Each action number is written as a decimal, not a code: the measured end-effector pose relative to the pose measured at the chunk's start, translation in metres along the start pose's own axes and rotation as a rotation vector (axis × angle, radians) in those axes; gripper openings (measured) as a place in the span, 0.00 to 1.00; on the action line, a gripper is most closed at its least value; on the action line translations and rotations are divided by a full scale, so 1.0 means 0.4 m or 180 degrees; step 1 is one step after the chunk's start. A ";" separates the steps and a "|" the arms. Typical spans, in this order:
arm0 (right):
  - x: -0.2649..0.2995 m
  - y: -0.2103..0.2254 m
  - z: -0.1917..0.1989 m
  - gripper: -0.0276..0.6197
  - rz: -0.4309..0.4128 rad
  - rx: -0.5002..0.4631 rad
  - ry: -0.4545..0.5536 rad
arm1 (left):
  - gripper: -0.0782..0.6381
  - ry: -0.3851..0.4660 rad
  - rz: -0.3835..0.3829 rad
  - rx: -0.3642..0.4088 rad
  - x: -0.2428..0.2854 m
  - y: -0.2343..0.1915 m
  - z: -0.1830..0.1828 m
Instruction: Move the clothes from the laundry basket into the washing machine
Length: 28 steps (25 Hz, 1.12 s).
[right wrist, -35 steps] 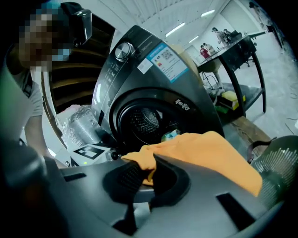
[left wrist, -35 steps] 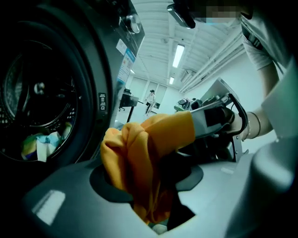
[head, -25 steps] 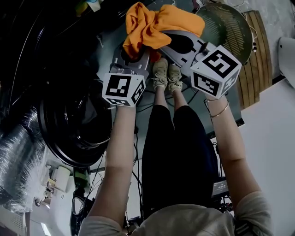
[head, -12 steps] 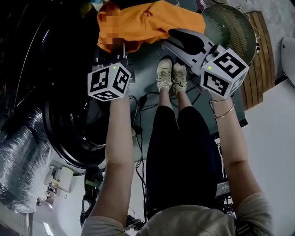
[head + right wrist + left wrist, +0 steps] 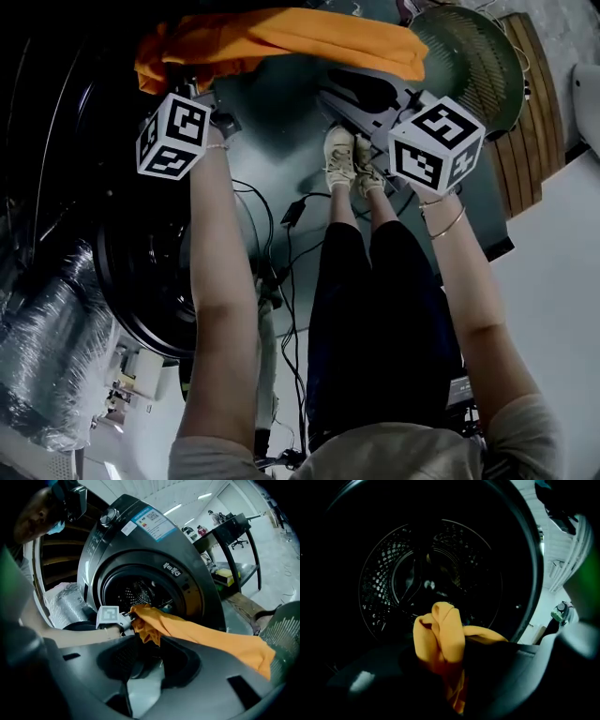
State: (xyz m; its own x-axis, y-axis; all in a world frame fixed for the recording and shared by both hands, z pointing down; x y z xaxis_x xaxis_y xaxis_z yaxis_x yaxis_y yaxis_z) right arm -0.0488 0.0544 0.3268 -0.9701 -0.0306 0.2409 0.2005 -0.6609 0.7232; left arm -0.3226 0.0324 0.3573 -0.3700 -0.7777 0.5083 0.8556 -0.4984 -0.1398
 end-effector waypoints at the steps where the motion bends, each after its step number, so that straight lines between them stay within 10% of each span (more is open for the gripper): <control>1: 0.004 0.003 0.006 0.24 -0.0005 0.0012 -0.0008 | 0.27 0.0027 -0.0055 -0.0088 0.019 -0.006 -0.010; 9: -0.004 0.022 0.044 0.24 -0.0008 0.0159 0.0048 | 0.27 0.0399 -0.0180 -0.0733 0.102 0.006 -0.085; 14: -0.017 0.034 0.064 0.24 0.0026 0.0240 0.0106 | 0.28 0.0552 -0.0063 -0.0446 0.142 0.044 -0.102; 21: -0.009 0.026 0.087 0.24 -0.0015 0.0308 0.0100 | 0.60 0.0267 -0.0323 -0.0373 0.143 0.039 -0.038; 28: -0.020 0.010 0.112 0.24 -0.0030 0.0403 0.0093 | 0.62 0.0025 -0.0272 -0.0375 0.011 0.031 0.034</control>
State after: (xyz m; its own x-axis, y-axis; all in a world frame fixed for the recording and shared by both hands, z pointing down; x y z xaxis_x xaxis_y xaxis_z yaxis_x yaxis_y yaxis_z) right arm -0.0338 0.0856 0.3568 -0.9752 -0.0479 0.2160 0.2052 -0.5612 0.8018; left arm -0.3085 0.0281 0.3693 -0.4428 -0.7332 0.5161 0.7726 -0.6041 -0.1953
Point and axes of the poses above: the fingertips, and each gripper's own axes: x forward along the fingers, y to its right, z out of its underside, the point moved 5 cm from there along -x, backward along the fingers, and after that the axes turned 14 degrees about -z, right-handed, at the moved point
